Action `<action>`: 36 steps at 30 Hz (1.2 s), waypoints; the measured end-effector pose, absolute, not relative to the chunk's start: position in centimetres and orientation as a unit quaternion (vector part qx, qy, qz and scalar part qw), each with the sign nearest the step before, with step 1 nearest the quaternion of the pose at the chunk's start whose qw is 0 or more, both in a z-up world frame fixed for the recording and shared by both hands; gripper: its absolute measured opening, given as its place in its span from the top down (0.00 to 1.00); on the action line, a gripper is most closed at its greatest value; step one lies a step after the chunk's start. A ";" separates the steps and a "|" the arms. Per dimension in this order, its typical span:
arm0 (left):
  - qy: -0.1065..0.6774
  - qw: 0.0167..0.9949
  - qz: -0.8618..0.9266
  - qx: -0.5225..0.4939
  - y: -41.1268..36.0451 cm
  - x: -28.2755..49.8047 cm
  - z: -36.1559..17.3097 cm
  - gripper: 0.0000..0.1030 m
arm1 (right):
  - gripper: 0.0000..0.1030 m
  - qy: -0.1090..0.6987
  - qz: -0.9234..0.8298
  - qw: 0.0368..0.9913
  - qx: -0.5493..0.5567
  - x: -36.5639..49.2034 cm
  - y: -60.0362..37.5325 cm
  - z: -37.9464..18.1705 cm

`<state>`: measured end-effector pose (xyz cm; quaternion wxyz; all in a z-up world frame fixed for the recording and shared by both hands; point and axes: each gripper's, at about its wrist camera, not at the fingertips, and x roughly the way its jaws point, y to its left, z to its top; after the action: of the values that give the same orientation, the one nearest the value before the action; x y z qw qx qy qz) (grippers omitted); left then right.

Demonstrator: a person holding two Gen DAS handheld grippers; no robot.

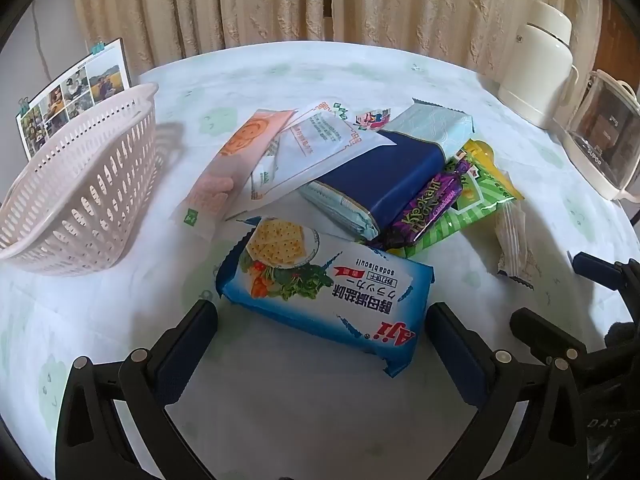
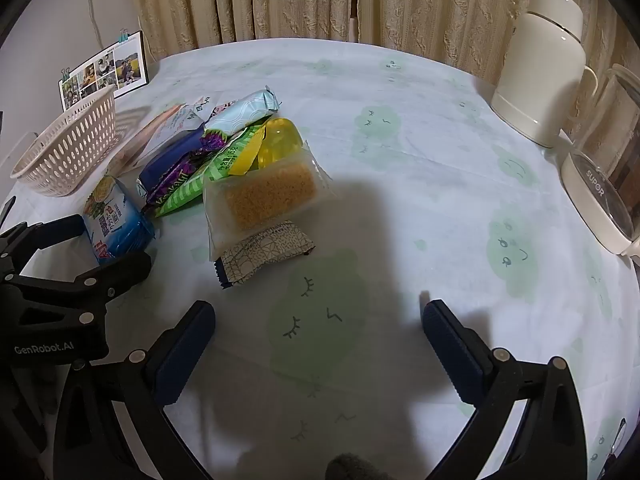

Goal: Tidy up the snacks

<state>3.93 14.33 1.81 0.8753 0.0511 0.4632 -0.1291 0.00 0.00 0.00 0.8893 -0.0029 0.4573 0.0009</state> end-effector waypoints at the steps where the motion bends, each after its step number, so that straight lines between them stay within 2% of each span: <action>1: 0.463 0.875 -0.133 0.044 14.4 3.9 1.8 0.00 | 0.00 0.457 0.001 0.889 -0.003 0.0 0.0 0.0; 36: 0.473 0.870 -0.131 0.050 14.3 4.1 1.8 0.00 | 0.00 0.458 -0.001 0.889 -0.003 0.0 0.1 0.0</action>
<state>4.05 14.32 1.81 0.8700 0.0498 0.4726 -0.1314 0.02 0.12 0.02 0.8890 -0.0033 0.4580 -0.0010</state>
